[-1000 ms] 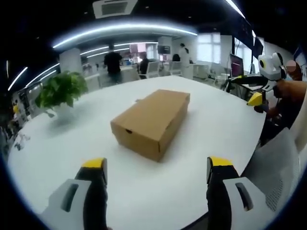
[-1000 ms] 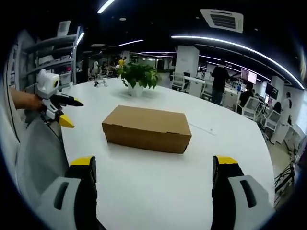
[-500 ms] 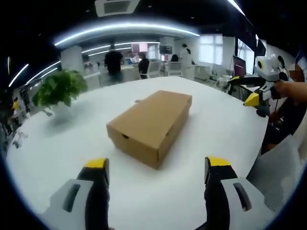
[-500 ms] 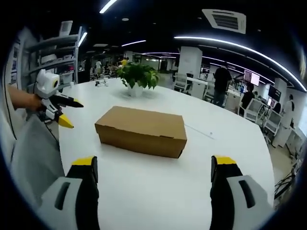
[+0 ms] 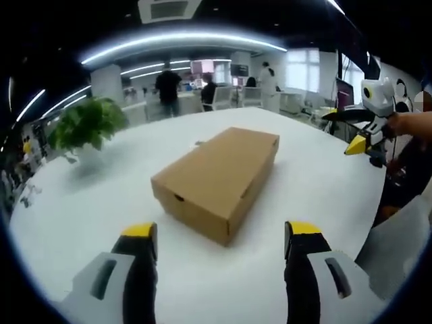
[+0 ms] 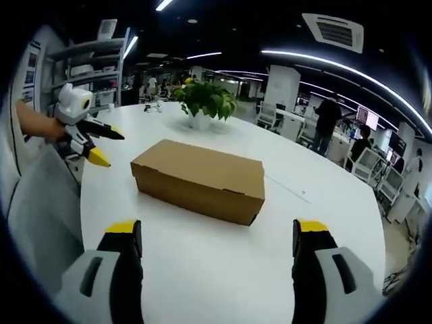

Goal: Operate the shoe box by opening the lid, removing the specified soft item, and placing it in the target area until the item is outside and the box remains undamaged.

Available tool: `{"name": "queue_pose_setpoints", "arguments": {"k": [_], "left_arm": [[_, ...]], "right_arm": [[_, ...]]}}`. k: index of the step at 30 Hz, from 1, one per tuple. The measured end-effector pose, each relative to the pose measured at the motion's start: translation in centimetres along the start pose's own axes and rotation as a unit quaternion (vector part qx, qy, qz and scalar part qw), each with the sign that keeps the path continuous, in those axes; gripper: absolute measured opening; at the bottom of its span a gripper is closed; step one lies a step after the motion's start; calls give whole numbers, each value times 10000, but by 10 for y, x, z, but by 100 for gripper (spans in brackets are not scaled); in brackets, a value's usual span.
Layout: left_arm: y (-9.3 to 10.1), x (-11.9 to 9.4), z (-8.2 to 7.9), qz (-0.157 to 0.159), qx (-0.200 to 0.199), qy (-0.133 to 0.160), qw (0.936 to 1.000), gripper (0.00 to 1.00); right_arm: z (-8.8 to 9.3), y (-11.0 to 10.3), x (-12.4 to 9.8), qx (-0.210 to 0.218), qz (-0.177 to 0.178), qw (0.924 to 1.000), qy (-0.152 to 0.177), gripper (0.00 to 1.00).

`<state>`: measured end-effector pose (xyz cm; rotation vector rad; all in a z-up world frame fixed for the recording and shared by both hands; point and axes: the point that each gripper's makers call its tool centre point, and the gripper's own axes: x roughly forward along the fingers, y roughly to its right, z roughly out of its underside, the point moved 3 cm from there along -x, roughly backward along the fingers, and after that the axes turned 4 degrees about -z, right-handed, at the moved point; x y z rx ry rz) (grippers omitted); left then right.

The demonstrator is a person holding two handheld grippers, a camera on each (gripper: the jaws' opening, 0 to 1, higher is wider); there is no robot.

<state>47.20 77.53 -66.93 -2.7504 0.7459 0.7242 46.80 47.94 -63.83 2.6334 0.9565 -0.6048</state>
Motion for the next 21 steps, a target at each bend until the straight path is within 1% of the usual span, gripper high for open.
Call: {"name": "queue_pose_setpoints", "arguments": {"k": [6,12,16,18,21], "left_arm": [[-2,9,-2,-94,86,-27,9999,74],[-7,15,-4,-214,58,-11,9998,72],[-11,21,-4,-321,-44,-20,9995,71],[-11,25,-3,-344,-118,-37,9993,70],[-10,29,-3,-384,-127,-50,9992,69]], "right_arm": [[2,7,12,-86,-135,9999,-33,85],[2,18,25,-155,-247,9996,3,84],[3,27,34,-190,-332,9993,17,82],[4,32,40,-217,-372,9991,-8,81],[6,41,48,-257,-430,9987,-38,80]]}}
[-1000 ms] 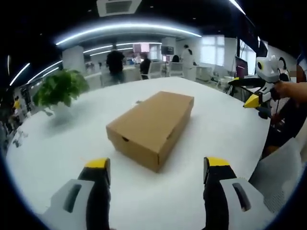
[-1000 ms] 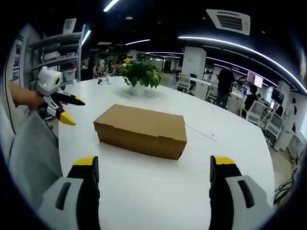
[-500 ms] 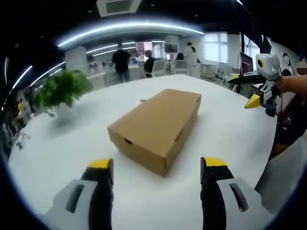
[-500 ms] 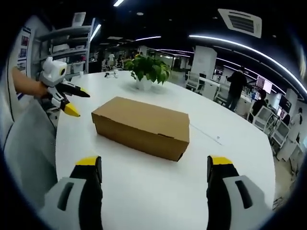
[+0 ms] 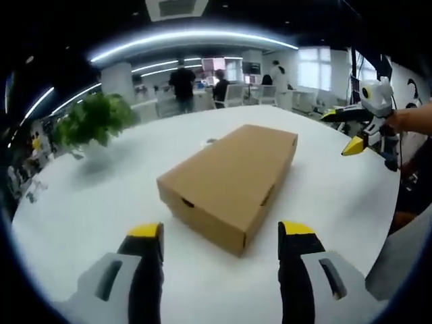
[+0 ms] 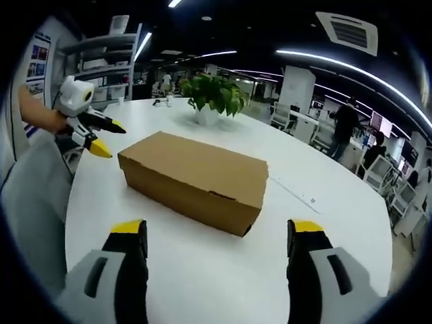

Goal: Operate the shoe box by opening the lid, removing the specified soft item, and placing it in the target area until the item is outside and the box remains undamaged.

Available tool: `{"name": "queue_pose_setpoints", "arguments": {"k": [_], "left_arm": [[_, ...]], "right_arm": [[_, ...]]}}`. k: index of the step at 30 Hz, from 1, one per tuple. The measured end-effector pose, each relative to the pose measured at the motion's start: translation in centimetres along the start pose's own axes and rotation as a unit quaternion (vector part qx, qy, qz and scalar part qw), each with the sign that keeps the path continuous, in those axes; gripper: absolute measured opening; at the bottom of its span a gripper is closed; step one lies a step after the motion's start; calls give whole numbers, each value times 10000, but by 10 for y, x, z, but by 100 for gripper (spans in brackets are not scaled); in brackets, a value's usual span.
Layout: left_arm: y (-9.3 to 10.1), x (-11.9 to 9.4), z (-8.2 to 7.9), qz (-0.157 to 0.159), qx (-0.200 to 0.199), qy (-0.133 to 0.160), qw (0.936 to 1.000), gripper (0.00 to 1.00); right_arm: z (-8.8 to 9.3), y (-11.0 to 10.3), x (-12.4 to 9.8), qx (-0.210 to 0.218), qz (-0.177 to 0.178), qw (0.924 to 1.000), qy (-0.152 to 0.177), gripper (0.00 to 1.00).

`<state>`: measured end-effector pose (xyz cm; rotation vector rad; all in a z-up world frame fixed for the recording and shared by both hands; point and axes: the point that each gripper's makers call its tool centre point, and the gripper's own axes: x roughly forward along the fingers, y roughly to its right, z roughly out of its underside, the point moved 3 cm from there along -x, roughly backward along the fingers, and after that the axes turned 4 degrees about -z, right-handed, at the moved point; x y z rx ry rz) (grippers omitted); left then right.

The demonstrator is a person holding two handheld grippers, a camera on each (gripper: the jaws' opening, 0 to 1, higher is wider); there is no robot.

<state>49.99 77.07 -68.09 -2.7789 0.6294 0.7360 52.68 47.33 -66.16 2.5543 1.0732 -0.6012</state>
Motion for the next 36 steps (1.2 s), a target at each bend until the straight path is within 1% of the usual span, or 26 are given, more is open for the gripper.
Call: {"name": "queue_pose_setpoints", "arguments": {"k": [6,9,13,19,26,29,32,36], "left_arm": [[4,9,3,-70,-96,-46,9999,66],[6,11,4,-73,-212,-33,9997,66],[8,15,5,-160,-182,-17,9997,63],[12,19,8,-303,-222,-27,9993,60],[20,26,12,-334,-208,-69,9992,58],[21,29,14,-449,-218,-68,9987,59],[19,29,13,-574,-314,-15,9979,57],[22,34,13,-586,-340,-36,9977,55]], "right_arm": [[2,15,17,-89,-155,9998,-39,77],[2,21,24,-130,-222,9997,-47,75],[2,27,34,-174,-313,9993,-44,72],[9,31,50,-205,-541,9982,-130,66],[16,40,66,-276,-652,9971,-268,61],[17,44,72,-285,-676,9968,-301,59],[19,46,77,-410,-743,9956,-401,56],[23,48,83,-617,-876,9928,-542,53]]}}
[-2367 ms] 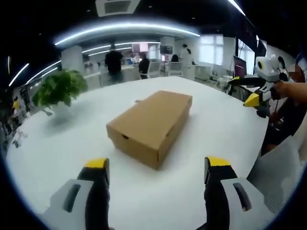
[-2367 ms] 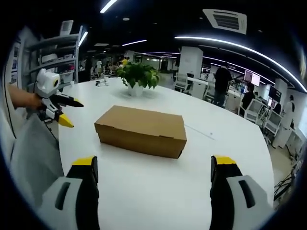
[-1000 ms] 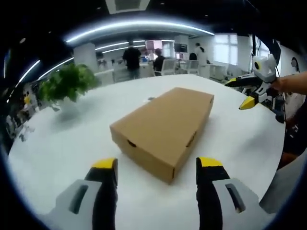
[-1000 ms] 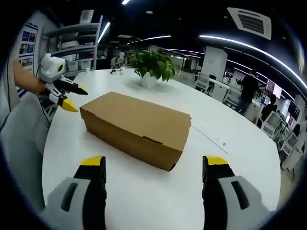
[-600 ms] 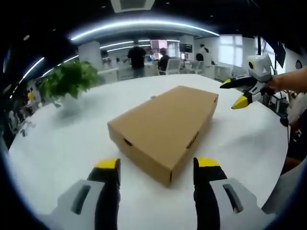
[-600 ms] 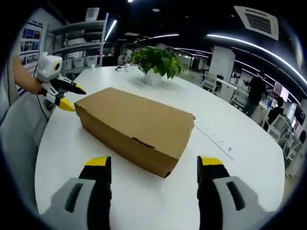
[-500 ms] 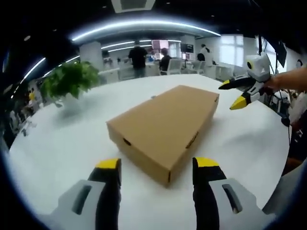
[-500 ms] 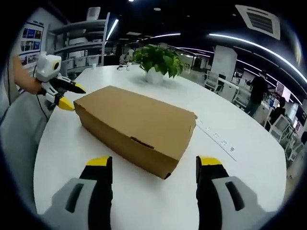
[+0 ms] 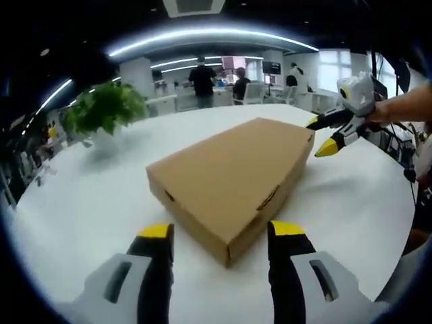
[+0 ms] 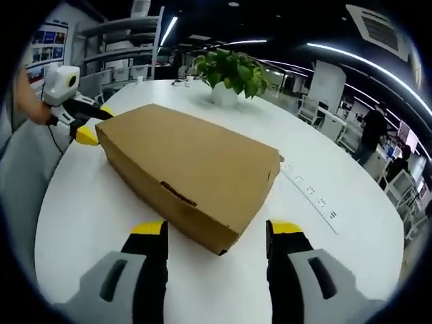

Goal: Operate the shoe box by opening the lid, removing the specified soft item, and placing it in the target area until the item is outside and the box remains undamaged.

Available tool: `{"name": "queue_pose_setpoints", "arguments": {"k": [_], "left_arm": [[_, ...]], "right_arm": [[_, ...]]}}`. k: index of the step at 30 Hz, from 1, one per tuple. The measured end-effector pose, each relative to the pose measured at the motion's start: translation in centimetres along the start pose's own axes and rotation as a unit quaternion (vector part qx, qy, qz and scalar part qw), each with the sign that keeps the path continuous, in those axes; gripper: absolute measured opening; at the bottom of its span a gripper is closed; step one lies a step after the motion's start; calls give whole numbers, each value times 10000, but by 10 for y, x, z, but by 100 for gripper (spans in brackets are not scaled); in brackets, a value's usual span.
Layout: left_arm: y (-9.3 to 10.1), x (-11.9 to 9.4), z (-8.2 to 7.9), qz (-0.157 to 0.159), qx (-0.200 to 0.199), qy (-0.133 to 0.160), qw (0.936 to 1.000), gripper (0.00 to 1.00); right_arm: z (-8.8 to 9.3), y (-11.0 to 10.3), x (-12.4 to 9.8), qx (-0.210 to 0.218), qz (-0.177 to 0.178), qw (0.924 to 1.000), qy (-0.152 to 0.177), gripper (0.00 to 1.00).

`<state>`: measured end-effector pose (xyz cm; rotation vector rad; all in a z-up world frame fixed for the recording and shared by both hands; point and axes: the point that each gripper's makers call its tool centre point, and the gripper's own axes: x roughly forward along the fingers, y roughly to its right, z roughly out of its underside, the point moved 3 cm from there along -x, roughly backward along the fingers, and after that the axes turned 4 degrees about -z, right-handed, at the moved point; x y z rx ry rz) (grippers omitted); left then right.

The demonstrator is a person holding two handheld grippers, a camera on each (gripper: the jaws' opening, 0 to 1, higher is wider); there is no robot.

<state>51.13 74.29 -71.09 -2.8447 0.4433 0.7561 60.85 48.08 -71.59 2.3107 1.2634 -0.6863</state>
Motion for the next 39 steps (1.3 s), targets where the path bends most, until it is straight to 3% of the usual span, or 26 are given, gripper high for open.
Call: {"name": "queue_pose_setpoints", "arguments": {"k": [15,39], "left_arm": [[6,7,1,-34,-40,-7,10000,49],[-7,4,3,135,27,-29,9999,47]], "right_arm": [[-3,3,11,-233,-574,9981,-49,46],[-8,-13,10,161,-519,9985,31,45]]}}
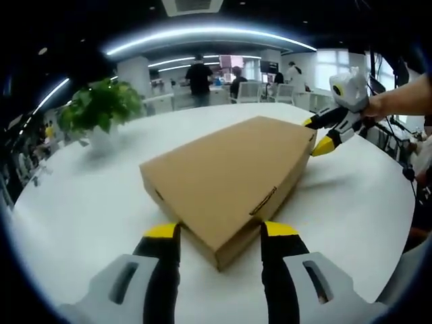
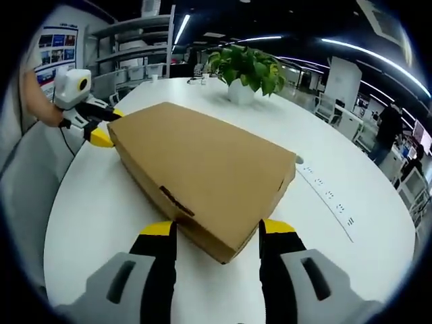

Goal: Operate the shoe box by opening the lid, removing the specified soft item, and placing it in the target area until the item is outside and the box remains undamaged.

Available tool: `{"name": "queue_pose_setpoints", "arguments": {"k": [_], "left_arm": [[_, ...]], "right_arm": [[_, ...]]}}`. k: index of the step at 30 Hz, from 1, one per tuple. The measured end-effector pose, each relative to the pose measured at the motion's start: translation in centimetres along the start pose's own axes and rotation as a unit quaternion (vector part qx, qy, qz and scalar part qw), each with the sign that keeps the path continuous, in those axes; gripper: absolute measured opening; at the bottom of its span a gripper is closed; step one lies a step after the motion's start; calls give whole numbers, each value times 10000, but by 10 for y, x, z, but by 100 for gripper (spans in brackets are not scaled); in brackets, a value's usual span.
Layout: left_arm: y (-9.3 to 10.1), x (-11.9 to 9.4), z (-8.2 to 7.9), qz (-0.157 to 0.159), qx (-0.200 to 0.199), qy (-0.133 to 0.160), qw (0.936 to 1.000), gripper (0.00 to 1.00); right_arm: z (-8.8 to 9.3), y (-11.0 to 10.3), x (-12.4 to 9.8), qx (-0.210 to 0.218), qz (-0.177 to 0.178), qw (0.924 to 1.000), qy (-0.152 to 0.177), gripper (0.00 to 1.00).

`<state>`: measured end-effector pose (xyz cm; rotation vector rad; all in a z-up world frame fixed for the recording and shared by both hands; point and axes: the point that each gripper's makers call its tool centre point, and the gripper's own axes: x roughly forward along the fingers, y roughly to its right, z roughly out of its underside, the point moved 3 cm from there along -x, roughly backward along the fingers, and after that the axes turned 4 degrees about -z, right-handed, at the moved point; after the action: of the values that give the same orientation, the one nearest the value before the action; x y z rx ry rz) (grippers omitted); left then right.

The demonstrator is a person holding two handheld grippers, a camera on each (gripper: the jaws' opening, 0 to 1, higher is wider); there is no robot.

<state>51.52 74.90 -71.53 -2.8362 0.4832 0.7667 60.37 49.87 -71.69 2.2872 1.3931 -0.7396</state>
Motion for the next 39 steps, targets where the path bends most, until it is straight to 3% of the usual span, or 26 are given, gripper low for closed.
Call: {"name": "queue_pose_setpoints", "arguments": {"k": [14,39], "left_arm": [[-15,-3,2,253,120,-186,9994,46],[-48,-18,13,653,354,-284,9968,45]], "right_arm": [[-6,-19,1,542,151,9984,41,45],[-15,-65,9,1005,530,9934,184,44]]}}
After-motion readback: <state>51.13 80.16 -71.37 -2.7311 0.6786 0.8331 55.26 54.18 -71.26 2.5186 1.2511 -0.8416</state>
